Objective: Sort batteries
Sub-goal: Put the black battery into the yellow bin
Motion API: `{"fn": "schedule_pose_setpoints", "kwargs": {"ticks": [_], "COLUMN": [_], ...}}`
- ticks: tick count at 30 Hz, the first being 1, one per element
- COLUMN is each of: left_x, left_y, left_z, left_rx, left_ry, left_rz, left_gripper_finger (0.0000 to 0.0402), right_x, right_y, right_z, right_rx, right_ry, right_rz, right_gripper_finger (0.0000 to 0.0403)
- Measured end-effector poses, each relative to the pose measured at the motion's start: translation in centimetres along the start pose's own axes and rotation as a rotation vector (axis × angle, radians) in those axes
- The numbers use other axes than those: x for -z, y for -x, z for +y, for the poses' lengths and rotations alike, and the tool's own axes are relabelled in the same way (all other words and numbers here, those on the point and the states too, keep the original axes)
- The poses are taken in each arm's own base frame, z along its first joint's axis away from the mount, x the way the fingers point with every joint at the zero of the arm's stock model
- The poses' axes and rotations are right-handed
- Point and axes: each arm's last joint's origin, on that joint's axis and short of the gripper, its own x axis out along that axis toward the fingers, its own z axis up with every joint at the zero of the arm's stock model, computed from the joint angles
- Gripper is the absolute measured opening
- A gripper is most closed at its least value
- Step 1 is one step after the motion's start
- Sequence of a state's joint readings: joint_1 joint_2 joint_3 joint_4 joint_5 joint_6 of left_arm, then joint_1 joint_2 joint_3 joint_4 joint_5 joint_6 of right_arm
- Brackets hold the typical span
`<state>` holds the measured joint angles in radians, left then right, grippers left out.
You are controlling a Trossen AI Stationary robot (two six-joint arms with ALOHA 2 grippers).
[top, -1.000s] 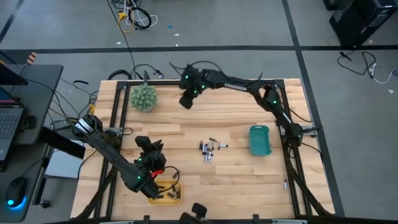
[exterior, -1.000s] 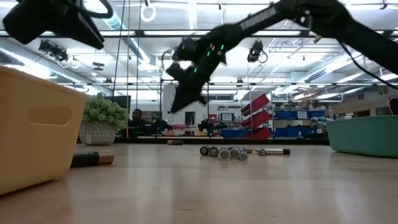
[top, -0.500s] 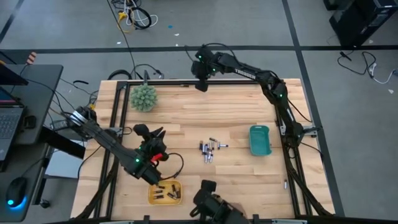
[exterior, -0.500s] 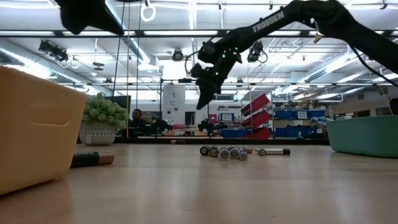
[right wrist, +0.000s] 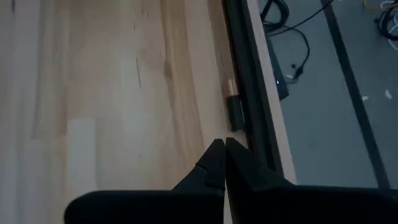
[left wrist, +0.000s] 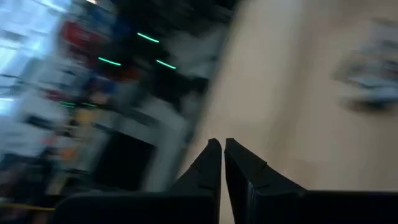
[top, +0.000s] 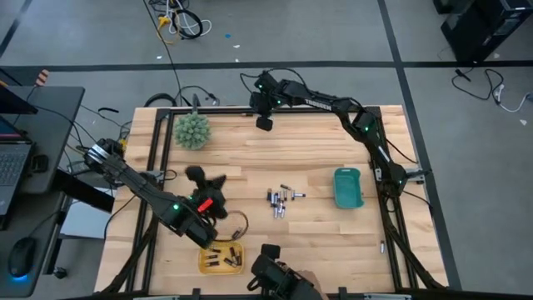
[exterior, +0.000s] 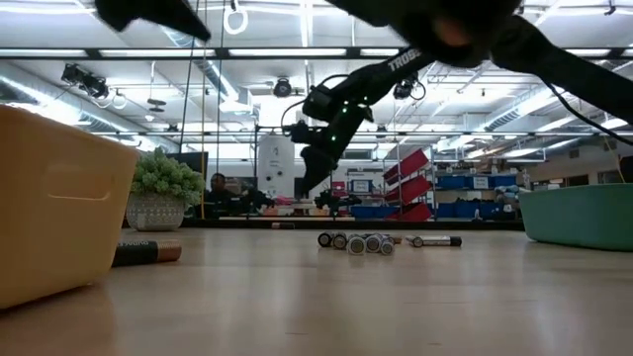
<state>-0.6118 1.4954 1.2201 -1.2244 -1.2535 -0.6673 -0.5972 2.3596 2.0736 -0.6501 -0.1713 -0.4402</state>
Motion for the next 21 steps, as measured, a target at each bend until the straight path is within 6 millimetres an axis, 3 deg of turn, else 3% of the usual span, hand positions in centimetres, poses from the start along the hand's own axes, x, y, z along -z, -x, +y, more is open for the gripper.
{"fn": "schedule_pose_setpoints", "kwargs": {"ticks": [4, 11, 15, 21], "left_x": [0.7, 1.2, 1.0, -0.5], "left_y": [0.2, 0.1, -0.7, -3.0], "left_z": [3.7, 8.6, 9.8, 9.7], "left_rx": [-0.121, -0.167, -0.112, 0.120], "left_ry": [0.085, 0.283, 0.299, 0.254], "left_rz": [-0.053, -0.065, 0.012, 0.110], "left_gripper_finger": [0.0012, 0.0002, 0.0001, 0.0001], "right_x": [-0.6, -1.3, -1.2, -0.2], "right_y": [0.3, 0.0, -1.3, -3.1], "right_z": [-0.2, -0.7, -0.7, -1.1], "right_rx": [0.011, -0.058, -0.061, -0.079], "right_ry": [-0.046, -0.229, -0.306, -0.479], "right_rz": [-0.053, -0.184, -0.205, -0.198], "right_gripper_finger": [0.0000, 0.0000, 0.0000, 0.0000]}}
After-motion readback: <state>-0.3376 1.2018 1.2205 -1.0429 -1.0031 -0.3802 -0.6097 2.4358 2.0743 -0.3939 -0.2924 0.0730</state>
